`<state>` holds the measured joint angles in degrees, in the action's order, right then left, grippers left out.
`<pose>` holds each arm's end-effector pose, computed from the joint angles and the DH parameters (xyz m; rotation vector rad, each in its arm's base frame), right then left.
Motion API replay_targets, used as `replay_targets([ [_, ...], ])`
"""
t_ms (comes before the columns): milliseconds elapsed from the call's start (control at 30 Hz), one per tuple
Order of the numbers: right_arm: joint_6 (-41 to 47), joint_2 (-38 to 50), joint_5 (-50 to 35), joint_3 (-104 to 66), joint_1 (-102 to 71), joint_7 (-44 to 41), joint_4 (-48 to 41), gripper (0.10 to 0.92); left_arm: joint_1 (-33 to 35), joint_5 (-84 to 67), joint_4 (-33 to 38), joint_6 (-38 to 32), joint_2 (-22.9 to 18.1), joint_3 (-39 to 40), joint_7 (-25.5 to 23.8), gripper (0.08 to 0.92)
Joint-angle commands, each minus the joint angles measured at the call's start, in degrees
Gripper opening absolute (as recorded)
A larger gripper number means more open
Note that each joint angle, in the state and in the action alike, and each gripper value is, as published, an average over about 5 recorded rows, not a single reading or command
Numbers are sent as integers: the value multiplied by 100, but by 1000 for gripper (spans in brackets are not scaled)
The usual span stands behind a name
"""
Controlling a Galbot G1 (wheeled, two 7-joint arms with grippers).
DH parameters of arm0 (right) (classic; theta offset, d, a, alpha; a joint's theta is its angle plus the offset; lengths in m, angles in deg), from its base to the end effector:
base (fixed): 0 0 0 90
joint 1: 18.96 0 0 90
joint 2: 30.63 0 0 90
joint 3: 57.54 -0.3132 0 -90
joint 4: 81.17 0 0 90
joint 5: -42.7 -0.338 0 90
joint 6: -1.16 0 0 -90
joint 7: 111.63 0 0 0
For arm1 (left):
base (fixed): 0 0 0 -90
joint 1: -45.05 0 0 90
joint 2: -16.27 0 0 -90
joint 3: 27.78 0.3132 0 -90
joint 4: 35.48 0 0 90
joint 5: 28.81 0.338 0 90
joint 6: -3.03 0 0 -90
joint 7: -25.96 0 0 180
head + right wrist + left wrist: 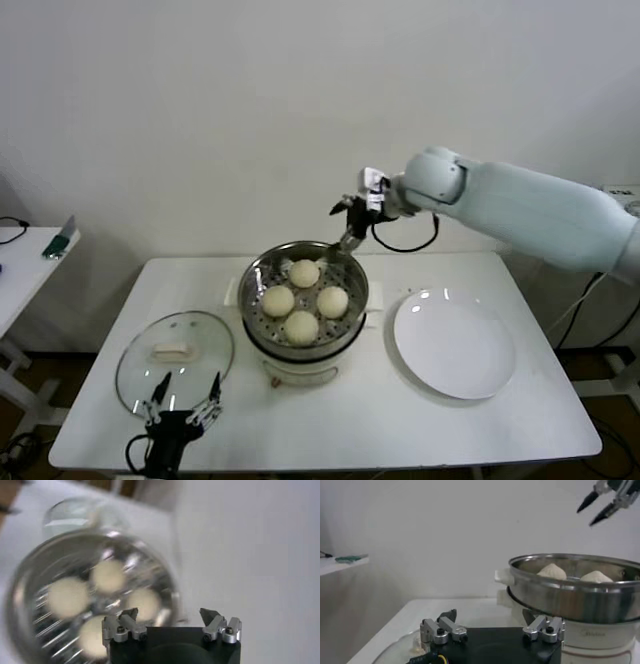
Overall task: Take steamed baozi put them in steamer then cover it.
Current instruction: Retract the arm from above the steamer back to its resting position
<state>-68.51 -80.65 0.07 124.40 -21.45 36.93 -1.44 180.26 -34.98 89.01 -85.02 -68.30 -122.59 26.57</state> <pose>0.4988 0.0147 -0.0330 1.3642 -2.1785 1.1424 0.1111 0.0348 -0.2809 0.0359 -2.9250 -0.0296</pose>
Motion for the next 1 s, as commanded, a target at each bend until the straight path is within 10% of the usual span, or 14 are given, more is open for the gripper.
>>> replay_targets([
  [33, -797, 1769, 500, -3868, -3356, 1842, 496, 823, -203, 177, -82, -81, 128, -57, -218, 823],
  [500, -2063, 822, 1080, -9205, -9416, 2739, 1187, 823, -564, 1530, -428, -23, 241, -30, 356, 823],
  [1000, -4201, -1247, 1575, -9700, -11155, 2158, 1202, 823, -631, 3507, -970, -550, 472, -449, 1032, 823],
])
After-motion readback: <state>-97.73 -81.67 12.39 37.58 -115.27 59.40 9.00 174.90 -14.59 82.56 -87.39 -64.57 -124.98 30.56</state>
